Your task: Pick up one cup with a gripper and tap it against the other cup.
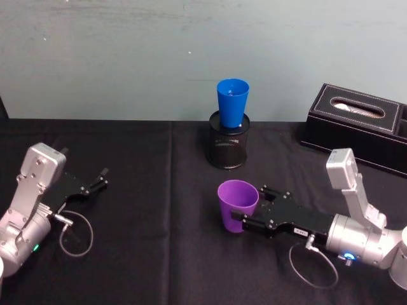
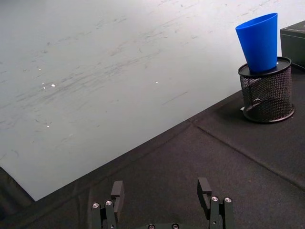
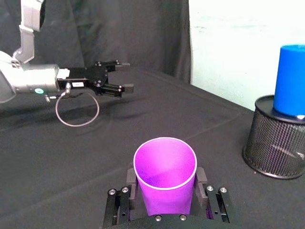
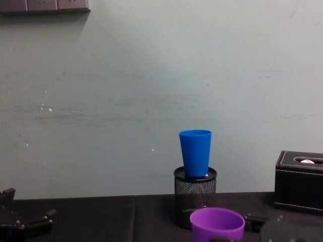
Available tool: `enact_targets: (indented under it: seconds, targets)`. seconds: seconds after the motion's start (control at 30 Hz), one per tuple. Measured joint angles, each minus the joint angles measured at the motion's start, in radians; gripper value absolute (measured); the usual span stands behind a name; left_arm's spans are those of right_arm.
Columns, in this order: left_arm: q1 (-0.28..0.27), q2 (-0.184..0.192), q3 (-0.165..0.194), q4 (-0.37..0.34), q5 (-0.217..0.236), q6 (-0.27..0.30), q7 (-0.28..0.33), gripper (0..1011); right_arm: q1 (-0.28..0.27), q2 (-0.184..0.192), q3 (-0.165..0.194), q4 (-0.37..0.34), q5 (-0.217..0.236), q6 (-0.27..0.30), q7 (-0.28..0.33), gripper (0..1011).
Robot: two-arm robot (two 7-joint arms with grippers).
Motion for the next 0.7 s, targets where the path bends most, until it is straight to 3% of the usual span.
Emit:
enact_targets:
  seconds: [0.33, 0.43, 0.7]
  targets:
    - [0.000, 0.000, 0.000, 0.000, 0.000, 0.000, 0.000, 1011, 0.010, 0.067, 0.020, -0.151, 0.039, 0.123, -0.033, 721]
    - [0.000, 0.000, 0.000, 0.000, 0.000, 0.000, 0.000, 1011, 0.011, 0.092, 0.035, -0.207, 0.070, 0.157, -0.039, 722]
    - [0.000, 0.000, 0.000, 0.000, 0.000, 0.000, 0.000, 1011, 0.015, 0.123, 0.055, -0.275, 0.134, 0.203, -0.047, 722]
